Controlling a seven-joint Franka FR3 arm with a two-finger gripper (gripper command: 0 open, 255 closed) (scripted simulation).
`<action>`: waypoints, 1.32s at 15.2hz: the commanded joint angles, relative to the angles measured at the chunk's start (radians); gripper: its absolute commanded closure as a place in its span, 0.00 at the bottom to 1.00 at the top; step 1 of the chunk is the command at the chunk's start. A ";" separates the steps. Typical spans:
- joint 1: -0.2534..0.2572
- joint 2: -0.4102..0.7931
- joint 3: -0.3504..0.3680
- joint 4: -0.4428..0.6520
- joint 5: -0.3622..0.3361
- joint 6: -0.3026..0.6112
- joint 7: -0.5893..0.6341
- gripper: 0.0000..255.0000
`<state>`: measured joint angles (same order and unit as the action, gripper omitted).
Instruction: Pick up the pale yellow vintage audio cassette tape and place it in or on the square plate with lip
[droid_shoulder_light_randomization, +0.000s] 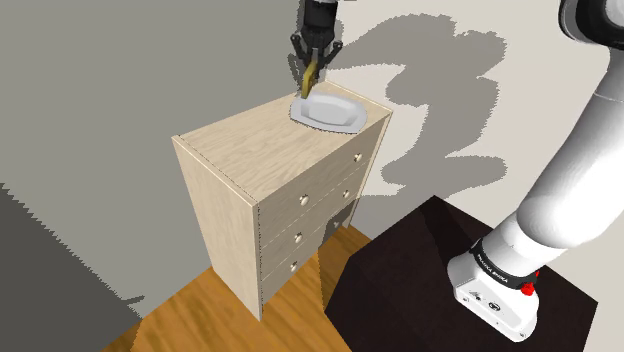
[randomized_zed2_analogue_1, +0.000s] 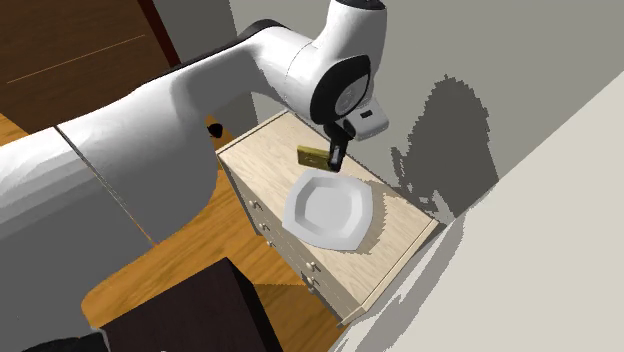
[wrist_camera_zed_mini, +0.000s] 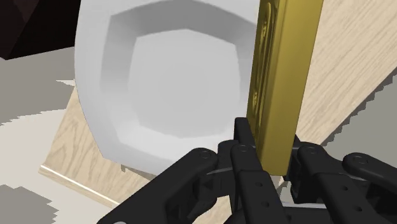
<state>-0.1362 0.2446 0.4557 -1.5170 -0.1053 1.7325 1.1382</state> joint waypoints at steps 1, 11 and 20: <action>-0.039 -0.048 -0.013 -0.059 0.023 0.017 -0.051 1.00; -0.107 -0.118 -0.051 -0.207 0.056 0.103 -0.154 1.00; -0.107 -0.099 -0.053 -0.306 0.046 0.220 -0.148 1.00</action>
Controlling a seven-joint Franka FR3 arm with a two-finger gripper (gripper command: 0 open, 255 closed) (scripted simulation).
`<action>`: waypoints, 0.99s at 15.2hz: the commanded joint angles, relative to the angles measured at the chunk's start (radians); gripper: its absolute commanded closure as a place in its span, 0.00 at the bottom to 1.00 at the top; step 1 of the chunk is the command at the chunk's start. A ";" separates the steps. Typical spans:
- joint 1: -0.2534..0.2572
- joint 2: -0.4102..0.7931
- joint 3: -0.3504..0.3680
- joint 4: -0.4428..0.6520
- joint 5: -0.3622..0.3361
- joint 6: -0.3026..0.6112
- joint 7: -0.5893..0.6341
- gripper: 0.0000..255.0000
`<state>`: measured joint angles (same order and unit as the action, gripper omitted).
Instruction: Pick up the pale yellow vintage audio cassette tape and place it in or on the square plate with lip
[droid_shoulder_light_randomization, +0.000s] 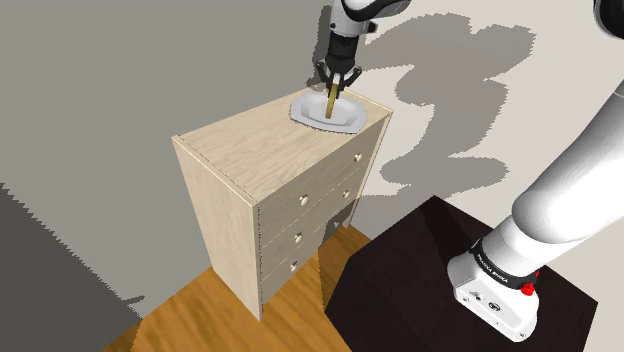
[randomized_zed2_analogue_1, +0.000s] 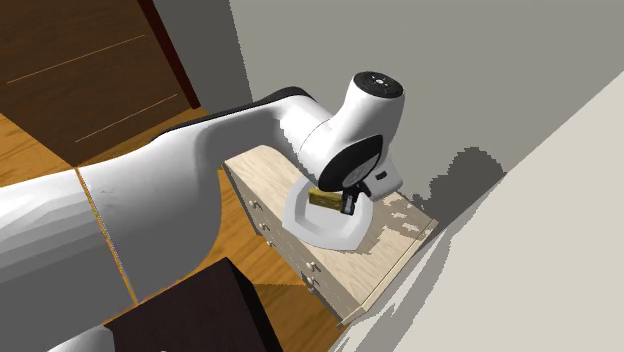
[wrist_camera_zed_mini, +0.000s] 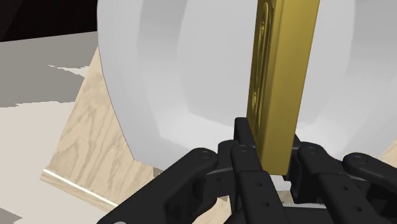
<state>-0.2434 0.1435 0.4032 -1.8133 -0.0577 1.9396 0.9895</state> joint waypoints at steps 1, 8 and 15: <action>0.000 0.002 0.000 -0.010 -0.001 0.013 0.001 1.00; 0.000 0.002 0.000 -0.010 -0.001 0.013 0.001 0.00; 0.000 -0.010 0.001 0.043 0.005 -0.051 -0.003 0.00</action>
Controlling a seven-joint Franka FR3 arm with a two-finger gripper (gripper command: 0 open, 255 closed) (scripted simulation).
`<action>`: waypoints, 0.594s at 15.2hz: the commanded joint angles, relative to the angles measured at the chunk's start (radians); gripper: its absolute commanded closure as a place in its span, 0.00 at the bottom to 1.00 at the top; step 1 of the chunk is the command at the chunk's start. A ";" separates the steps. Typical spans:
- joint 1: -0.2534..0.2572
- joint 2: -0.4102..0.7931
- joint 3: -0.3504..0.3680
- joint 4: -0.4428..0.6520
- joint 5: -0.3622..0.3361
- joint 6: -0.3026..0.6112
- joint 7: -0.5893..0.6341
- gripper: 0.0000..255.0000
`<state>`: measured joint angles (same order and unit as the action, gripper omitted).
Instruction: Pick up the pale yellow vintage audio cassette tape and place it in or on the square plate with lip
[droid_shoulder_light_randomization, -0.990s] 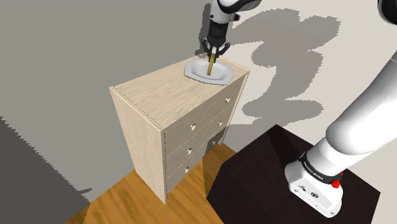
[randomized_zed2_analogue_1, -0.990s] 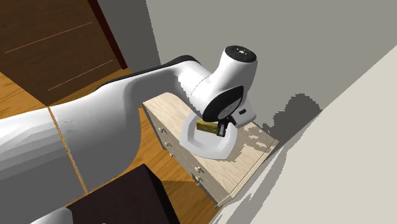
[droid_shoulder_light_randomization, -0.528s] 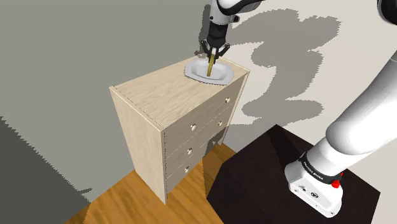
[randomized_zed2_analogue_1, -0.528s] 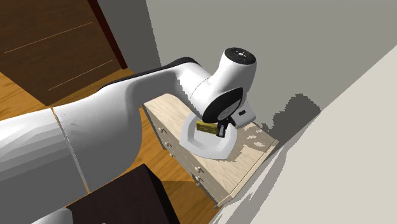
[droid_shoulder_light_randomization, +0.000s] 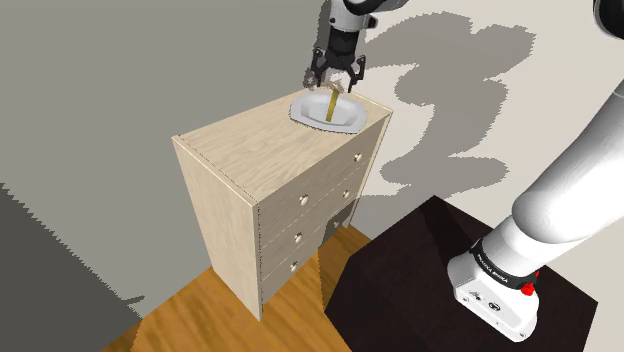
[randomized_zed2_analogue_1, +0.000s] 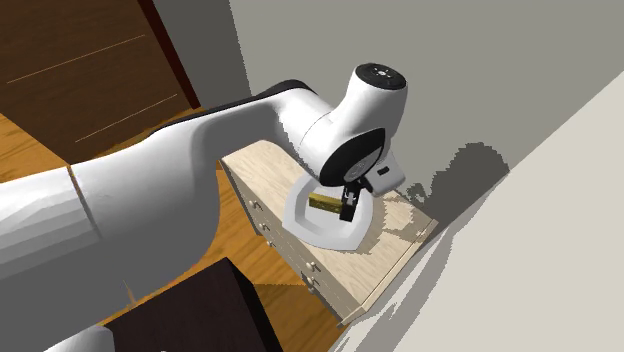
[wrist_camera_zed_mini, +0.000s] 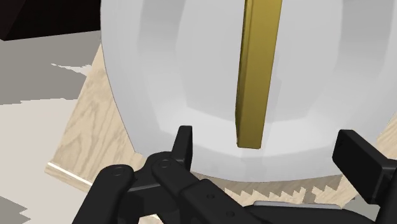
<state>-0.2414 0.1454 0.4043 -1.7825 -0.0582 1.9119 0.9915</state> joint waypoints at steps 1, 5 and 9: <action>-0.002 -0.016 0.000 0.041 0.008 -0.056 -0.007 0.00; -0.002 -0.018 0.001 0.065 0.009 -0.082 -0.008 0.00; -0.002 -0.018 0.001 0.065 0.009 -0.082 -0.008 0.00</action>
<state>-0.2435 0.1271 0.4050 -1.7179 -0.0493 1.8300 0.9839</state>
